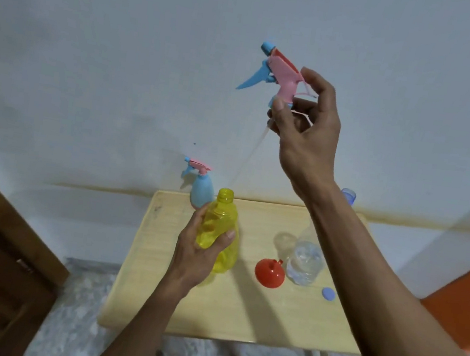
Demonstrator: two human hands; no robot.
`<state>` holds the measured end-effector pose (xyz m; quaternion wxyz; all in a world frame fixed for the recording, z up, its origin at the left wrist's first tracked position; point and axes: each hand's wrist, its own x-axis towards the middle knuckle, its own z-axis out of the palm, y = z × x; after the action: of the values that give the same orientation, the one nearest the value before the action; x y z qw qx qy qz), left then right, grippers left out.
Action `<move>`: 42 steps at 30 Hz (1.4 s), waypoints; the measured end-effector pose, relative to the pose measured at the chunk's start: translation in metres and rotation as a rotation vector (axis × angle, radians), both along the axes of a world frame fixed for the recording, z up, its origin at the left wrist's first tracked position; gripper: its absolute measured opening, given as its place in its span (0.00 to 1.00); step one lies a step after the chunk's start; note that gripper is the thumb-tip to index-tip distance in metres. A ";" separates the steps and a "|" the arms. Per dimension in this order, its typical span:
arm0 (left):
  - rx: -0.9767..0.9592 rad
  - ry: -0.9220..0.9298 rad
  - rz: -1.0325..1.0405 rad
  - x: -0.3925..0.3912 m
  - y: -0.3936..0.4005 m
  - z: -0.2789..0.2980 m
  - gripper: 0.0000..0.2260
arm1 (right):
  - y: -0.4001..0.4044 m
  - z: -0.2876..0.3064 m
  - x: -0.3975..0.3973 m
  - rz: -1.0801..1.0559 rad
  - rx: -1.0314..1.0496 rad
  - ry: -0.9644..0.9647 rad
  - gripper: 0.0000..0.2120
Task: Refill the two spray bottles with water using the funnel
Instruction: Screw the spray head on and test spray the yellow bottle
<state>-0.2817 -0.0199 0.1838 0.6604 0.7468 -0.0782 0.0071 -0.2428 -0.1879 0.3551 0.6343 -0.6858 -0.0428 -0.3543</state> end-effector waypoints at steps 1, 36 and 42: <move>0.001 0.001 0.001 -0.002 0.001 0.002 0.25 | 0.000 0.000 -0.003 0.004 0.004 0.001 0.22; -0.013 0.036 -0.090 0.016 -0.007 0.036 0.31 | -0.012 -0.046 -0.008 0.560 -0.107 0.443 0.11; -0.008 0.010 -0.076 0.017 -0.008 0.040 0.30 | -0.005 -0.056 -0.004 0.481 -0.112 0.403 0.12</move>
<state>-0.2646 -0.0274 0.2243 0.6638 0.7405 -0.1031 -0.0215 -0.2472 -0.1926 0.2990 0.6567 -0.7464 -0.0967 -0.0483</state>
